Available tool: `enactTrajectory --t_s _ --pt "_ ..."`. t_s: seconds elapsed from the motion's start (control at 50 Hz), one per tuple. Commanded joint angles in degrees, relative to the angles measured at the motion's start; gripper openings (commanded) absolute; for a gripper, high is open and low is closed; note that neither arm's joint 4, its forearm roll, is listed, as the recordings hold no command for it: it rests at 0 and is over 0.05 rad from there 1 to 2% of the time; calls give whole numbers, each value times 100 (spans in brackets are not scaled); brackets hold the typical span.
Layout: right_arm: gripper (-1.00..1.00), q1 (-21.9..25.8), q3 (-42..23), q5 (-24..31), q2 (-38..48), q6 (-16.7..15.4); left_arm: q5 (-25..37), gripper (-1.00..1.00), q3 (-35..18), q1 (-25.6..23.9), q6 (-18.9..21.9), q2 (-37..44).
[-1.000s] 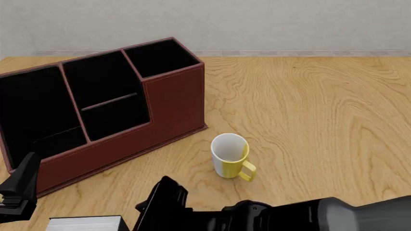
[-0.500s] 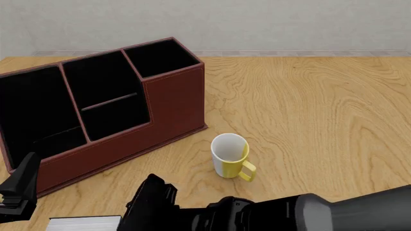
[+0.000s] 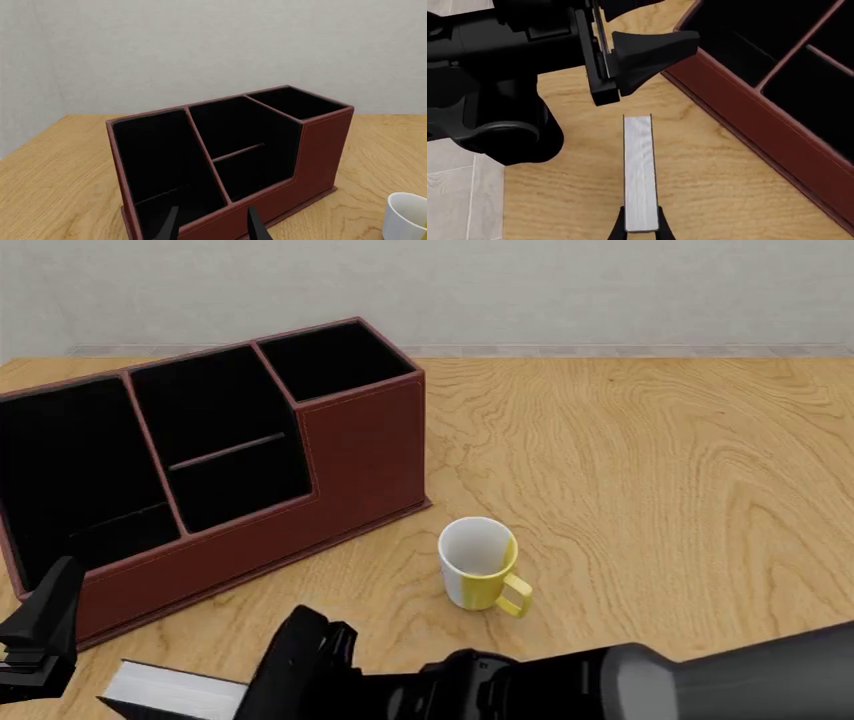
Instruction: Pick up the book and place it in the right compartment of the caddy.
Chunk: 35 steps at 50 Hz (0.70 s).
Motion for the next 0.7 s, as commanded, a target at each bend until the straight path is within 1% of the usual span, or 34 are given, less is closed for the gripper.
enactTrajectory --t_s 0.02,0.16,0.36,0.38,0.4,0.42,0.44,0.52,0.62,0.64,0.66,0.7 --pt "-100 46 -1 29 -161 -193 0 100 0 0 0 0" --pt "-100 -5 -21 104 -291 -334 0 100 0 0 0 0" --pt "-100 -6 108 65 -539 -281 0 100 0 0 0 0" --pt "-100 -44 121 45 -569 -345 0 100 0 0 0 0" --pt "-100 -79 123 58 -574 -506 0 100 0 0 0 0" --pt "-100 -83 129 70 -596 -507 0 100 0 0 0 0" --pt "-100 -70 157 72 -680 -418 0 100 0 0 0 0" --pt "-100 -95 196 109 -825 -428 0 100 0 0 0 0" --pt "-100 -107 240 141 -963 -355 0 100 0 0 0 0" --pt "-100 -118 250 148 -1003 -141 0 100 0 0 0 0" --pt "-100 -131 258 157 -995 -87 0 100 0 0 0 0" --pt "-100 -137 299 120 -1007 -137 0 100 0 0 0 0"
